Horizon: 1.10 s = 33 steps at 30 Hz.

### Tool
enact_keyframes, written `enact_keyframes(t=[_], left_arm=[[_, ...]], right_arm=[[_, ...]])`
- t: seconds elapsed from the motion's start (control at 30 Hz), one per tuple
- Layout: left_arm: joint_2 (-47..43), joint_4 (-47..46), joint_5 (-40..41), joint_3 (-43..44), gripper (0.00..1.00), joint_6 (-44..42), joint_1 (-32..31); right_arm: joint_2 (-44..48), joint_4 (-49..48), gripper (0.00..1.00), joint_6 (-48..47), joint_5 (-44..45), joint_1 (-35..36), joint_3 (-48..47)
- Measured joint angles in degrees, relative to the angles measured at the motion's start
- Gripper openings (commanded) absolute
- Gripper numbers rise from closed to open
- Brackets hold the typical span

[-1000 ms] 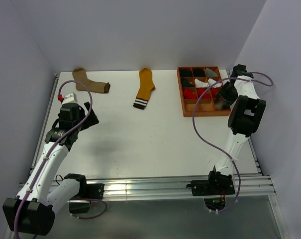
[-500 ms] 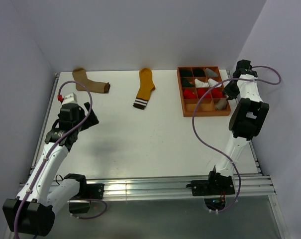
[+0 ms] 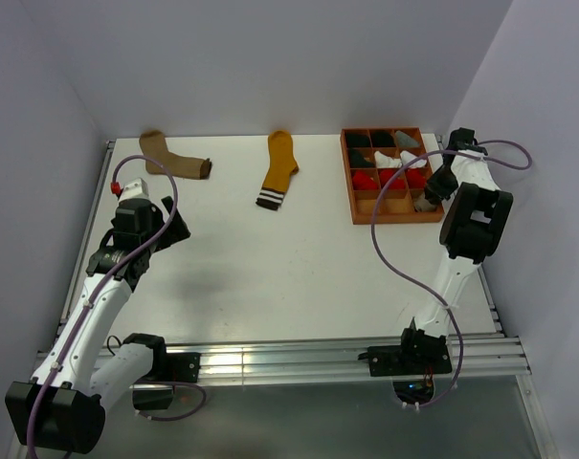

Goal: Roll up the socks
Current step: Place the sock in the storage box, then move the sock to the center of the board.

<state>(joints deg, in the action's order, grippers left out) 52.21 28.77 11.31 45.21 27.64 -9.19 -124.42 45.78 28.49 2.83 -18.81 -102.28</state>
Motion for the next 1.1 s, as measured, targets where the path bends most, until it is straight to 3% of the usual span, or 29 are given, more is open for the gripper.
enact_keyframes(t=[0.27, 0.47, 0.73, 0.9, 1.1], left_arm=[[-0.31, 0.0, 0.0, 0.0, 1.0, 0.0, 0.0], [-2.99, -0.09, 0.17, -0.02, 0.99, 0.0, 0.04], [-10.62, -0.66, 3.61, -1.44, 1.0, 0.28, 0.74], [-17.62, -1.66, 5.57, -2.69, 1.0, 0.96, 0.94], [-20.46, -3.34, 6.1, -3.69, 1.0, 1.09, 1.29]], right_arm=[[4.09, -2.03, 0.42, 0.22, -1.75, -0.02, 3.26], [16.22, -5.62, 0.56, 0.17, -4.35, 1.97, 9.2], [32.44, -19.32, 0.59, -1.79, -7.26, 19.1, 19.17], [29.22, -24.63, 0.54, -4.07, -9.86, 30.69, 21.31], [15.96, -26.25, 0.48, -10.38, -10.34, 41.07, 15.78]])
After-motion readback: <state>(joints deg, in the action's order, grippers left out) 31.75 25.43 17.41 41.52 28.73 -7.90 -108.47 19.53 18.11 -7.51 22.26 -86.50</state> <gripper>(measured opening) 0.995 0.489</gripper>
